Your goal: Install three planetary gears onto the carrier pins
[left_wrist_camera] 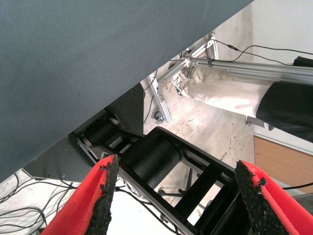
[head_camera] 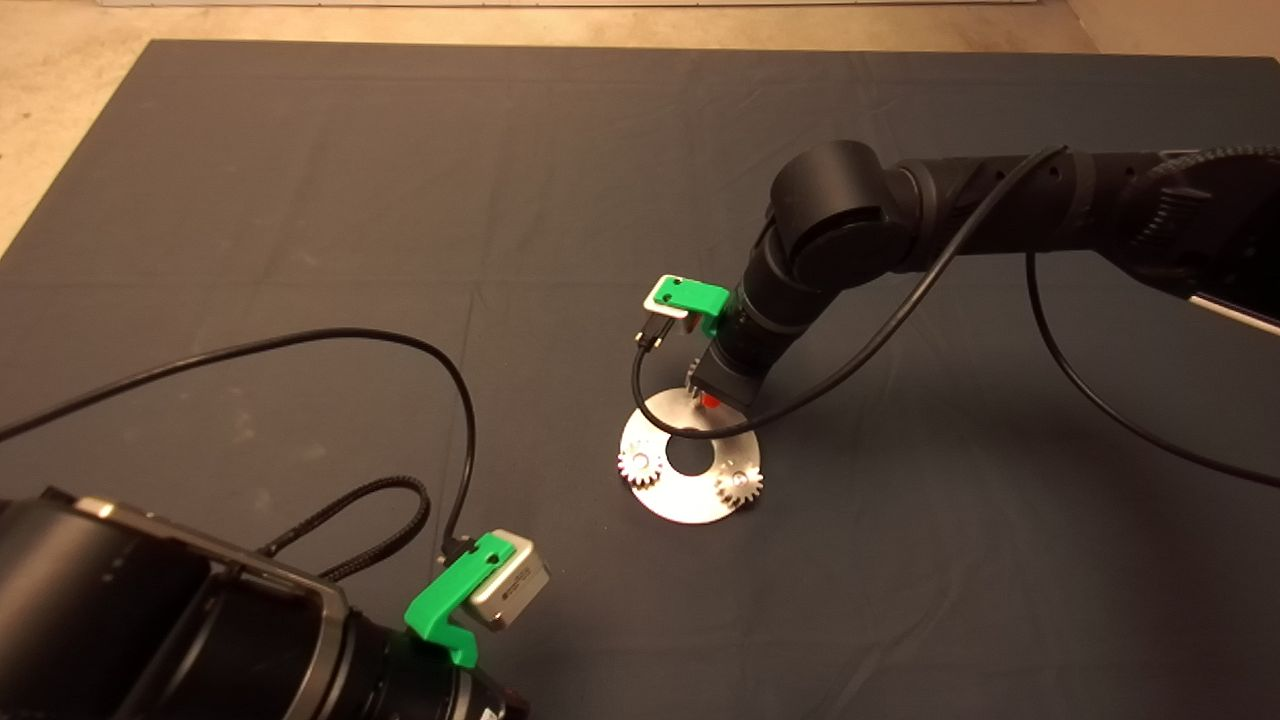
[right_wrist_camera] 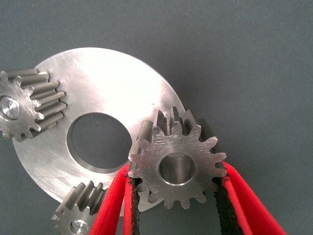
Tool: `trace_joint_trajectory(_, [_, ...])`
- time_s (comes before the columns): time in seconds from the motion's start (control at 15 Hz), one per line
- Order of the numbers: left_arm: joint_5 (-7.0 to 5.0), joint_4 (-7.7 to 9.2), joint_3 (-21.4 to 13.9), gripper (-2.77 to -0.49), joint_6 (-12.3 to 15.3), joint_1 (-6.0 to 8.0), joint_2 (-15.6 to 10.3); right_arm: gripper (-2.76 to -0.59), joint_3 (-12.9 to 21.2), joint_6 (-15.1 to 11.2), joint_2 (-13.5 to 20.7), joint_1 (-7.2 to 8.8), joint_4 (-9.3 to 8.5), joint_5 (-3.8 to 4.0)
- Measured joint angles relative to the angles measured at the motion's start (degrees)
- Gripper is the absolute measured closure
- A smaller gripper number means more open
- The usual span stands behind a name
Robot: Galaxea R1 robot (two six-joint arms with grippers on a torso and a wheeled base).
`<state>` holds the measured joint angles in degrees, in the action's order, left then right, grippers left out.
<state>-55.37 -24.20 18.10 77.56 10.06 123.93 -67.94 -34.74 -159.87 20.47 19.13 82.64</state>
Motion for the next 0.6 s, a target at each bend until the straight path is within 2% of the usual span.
trace_joint_trajectory(0.33, [0.13, 0.00, 0.0, -1.65, 0.0, 0.00, 0.0, -0.82, -0.5, 0.0, -0.9, -0.62, 0.00, -0.04])
trace_joint_trajectory(0.6, [0.28, -0.01, 0.0, -1.65, 0.0, -0.01, -0.1, -0.82, -0.5, 0.0, -0.9, -1.05, 0.00, 1.45])
